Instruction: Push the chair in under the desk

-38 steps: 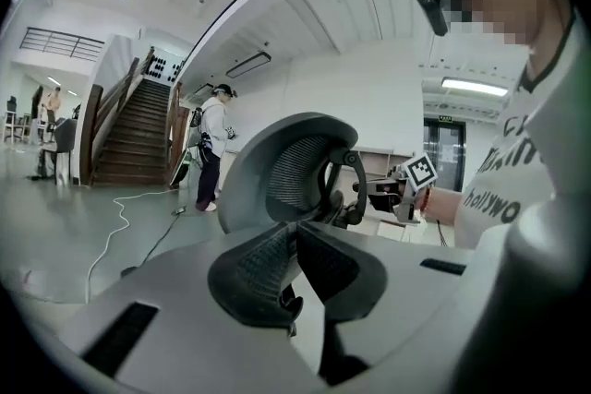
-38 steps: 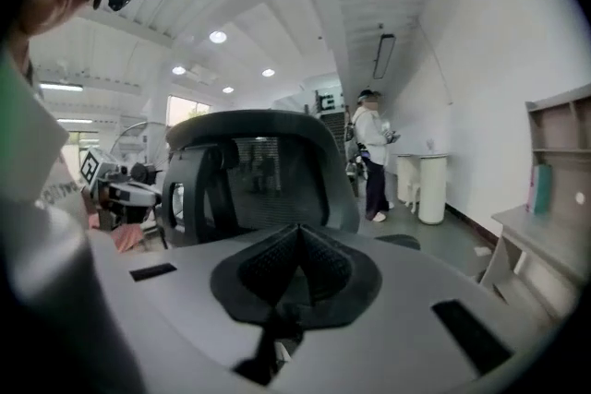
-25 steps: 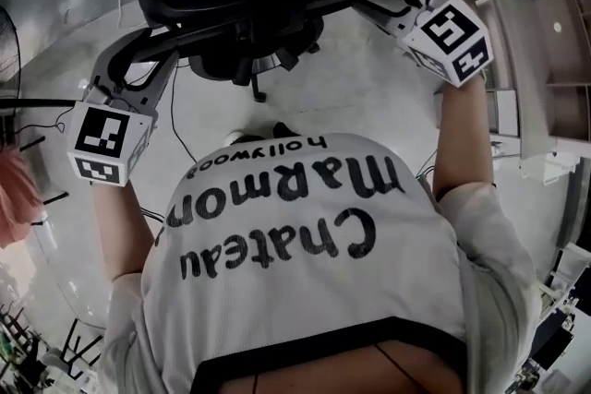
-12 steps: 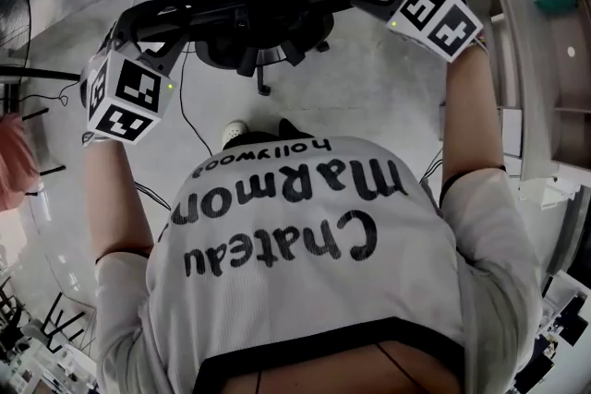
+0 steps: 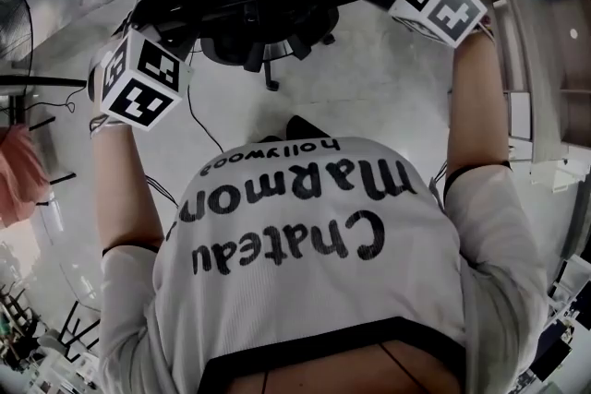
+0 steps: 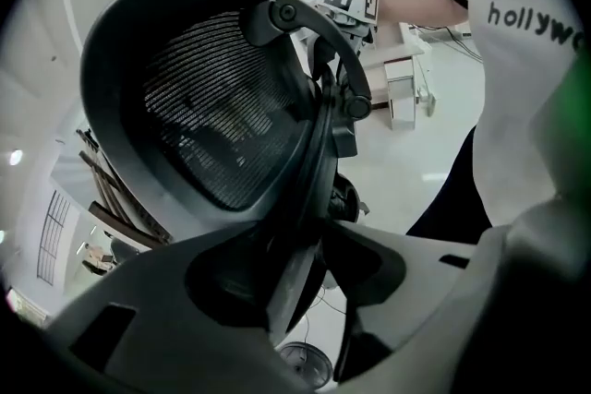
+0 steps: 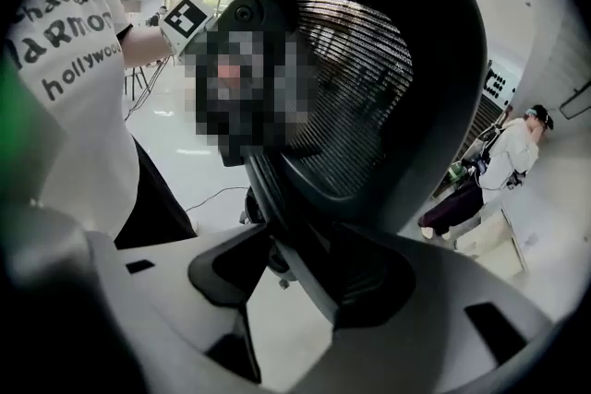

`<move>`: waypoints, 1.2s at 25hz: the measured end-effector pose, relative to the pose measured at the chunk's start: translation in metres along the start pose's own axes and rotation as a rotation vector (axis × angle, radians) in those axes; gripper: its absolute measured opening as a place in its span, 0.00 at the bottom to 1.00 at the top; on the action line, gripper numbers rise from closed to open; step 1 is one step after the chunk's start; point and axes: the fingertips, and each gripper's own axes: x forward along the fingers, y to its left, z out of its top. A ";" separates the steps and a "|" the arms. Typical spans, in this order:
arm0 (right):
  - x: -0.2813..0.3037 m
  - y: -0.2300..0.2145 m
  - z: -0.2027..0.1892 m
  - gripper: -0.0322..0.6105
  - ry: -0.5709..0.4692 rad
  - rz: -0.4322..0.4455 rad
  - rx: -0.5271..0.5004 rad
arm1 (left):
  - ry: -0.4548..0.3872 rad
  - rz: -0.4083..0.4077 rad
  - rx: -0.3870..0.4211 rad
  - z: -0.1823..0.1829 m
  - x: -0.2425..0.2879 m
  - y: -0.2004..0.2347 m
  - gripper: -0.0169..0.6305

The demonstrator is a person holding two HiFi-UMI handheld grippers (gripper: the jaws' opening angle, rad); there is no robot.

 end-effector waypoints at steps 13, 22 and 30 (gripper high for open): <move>-0.003 0.070 0.042 0.38 0.071 -0.108 0.190 | -0.107 -0.092 0.153 -0.052 -0.018 0.015 0.33; -0.028 0.166 0.071 0.37 0.065 -0.205 0.318 | -0.160 -0.171 0.272 -0.084 -0.050 -0.007 0.35; -0.064 0.256 0.078 0.35 0.061 -0.256 0.401 | -0.218 -0.216 0.382 -0.093 -0.089 -0.053 0.36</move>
